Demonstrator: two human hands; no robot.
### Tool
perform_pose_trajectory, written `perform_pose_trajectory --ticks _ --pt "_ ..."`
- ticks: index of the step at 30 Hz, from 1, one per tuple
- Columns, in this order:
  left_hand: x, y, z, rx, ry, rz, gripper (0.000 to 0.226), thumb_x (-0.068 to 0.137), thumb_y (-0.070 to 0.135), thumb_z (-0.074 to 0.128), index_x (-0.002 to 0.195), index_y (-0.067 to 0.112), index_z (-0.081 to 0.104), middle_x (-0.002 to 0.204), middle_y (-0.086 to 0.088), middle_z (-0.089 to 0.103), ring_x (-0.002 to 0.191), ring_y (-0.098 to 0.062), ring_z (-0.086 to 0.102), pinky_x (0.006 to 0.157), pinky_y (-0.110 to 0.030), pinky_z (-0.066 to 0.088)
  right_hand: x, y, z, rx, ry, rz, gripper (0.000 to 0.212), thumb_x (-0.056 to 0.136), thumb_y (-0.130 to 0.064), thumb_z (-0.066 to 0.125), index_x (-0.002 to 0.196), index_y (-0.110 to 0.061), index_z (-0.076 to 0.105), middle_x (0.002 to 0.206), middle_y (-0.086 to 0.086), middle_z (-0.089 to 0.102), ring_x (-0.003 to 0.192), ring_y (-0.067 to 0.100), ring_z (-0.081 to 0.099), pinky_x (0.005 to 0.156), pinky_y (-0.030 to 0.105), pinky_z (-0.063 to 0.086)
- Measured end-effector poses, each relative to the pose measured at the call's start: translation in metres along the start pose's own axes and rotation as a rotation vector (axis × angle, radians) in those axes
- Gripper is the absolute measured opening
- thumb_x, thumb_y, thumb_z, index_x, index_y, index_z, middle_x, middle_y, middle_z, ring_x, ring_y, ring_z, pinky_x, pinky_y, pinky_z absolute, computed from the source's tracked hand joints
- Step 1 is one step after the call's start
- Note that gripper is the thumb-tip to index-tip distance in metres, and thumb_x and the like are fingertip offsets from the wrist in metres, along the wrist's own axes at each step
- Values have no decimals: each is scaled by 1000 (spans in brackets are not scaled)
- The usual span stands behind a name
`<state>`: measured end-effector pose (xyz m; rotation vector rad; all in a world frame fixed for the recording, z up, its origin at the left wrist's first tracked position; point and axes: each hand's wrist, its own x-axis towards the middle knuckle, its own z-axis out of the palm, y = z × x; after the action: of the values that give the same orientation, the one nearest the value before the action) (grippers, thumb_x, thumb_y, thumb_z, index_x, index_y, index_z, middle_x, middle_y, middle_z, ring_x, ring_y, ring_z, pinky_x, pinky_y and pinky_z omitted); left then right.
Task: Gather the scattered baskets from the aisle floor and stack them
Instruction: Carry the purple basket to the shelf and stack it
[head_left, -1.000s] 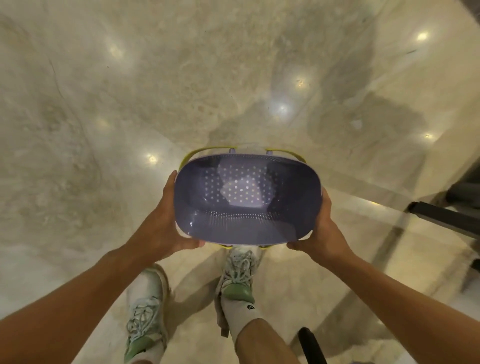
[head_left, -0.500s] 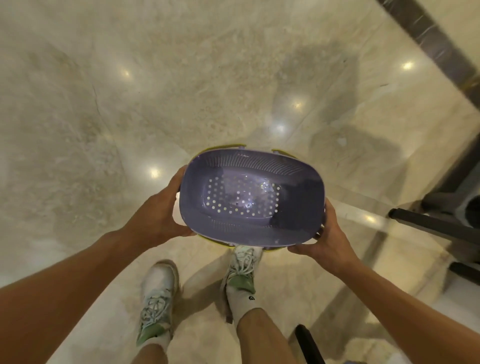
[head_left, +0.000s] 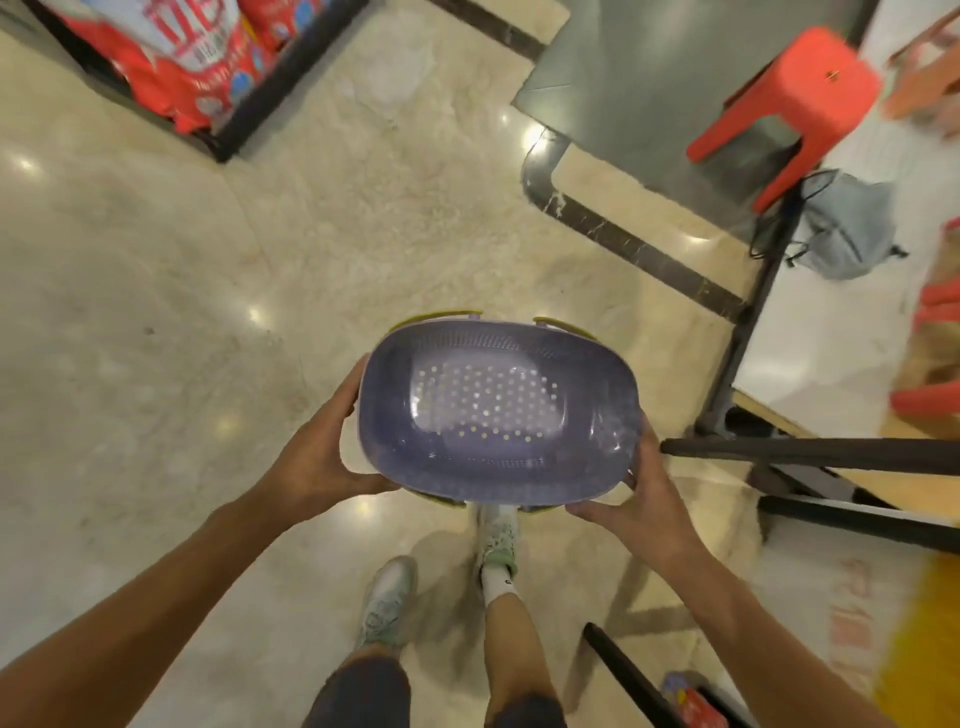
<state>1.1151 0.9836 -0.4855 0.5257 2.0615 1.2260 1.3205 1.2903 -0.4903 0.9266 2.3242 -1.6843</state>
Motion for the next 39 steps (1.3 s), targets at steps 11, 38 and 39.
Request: perform_pose_trajectory --ticks 11,38,39 --pt "-133 183 -46 88 -184 150 128 65 6 94 156 39 10 155 23 30 136 12 37 109 -13 35 -235 -123 -4 134 335 -72 117 72 -29 94 158 -45 16 154 -27 40 134 -3 49 98 25 52" --pt "-471 308 264 198 -1078 814 131 52 51 98 157 51 19 153 29 43 133 7 50 91 -9 50 -843 -35 85 491 1323 28 118 55 -41 100 143 -67 25 137 -40 52 122 -16 54 82 1 47" --pt "-485 307 279 203 -1119 816 132 53 49 98 157 51 18 153 27 44 133 5 51 92 -11 52 -861 -25 91 488 1359 56 121 52 -48 99 144 -67 23 139 -40 50 123 -15 53 83 1 46"
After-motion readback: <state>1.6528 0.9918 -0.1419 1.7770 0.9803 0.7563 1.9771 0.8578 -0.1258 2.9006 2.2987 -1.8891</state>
